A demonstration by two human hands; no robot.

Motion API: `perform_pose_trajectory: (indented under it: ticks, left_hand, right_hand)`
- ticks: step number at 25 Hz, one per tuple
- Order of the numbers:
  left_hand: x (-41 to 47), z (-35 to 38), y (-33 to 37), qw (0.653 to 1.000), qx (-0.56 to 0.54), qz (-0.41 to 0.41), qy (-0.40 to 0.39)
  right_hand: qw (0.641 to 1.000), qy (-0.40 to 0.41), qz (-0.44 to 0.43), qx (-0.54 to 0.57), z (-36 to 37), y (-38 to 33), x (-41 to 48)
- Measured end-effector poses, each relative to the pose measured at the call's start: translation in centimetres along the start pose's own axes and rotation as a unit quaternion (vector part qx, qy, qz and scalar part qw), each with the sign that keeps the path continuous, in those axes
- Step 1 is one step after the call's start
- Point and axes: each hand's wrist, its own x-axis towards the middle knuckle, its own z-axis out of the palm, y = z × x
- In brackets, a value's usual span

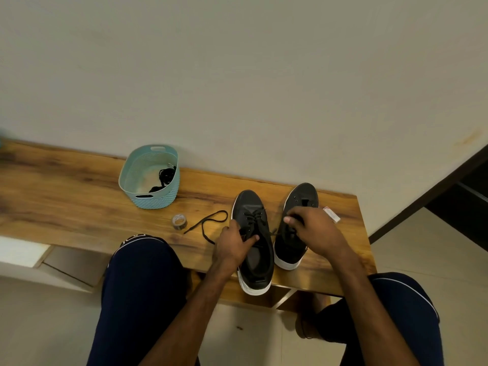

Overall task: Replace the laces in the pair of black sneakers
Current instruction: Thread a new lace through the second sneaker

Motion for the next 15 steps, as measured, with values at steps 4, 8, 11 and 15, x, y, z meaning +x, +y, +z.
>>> perform_pose_trajectory:
  ticks: [4, 8, 11, 15]
  left_hand:
    - [0.7, -1.6, -0.5, 0.998, 0.058, 0.019, -0.036]
    - [1.6, -3.2, -1.0, 0.998, 0.054, 0.014, -0.020]
    - [1.0, -3.7, -0.4, 0.999, 0.025, 0.026, 0.014]
    - [0.5, -3.0, 0.4, 0.997, 0.027, 0.059, -0.034]
  right_hand:
    - [0.993, 0.103, -0.004, 0.050, 0.3, 0.5, 0.0]
    - [0.989, 0.123, 0.057, 0.062, 0.7, 1.2, 0.7]
    - [0.972, 0.208, 0.089, 0.070, -0.6, 2.2, 0.8]
    - [0.900, 0.395, 0.036, 0.180, -3.7, 3.0, -0.4]
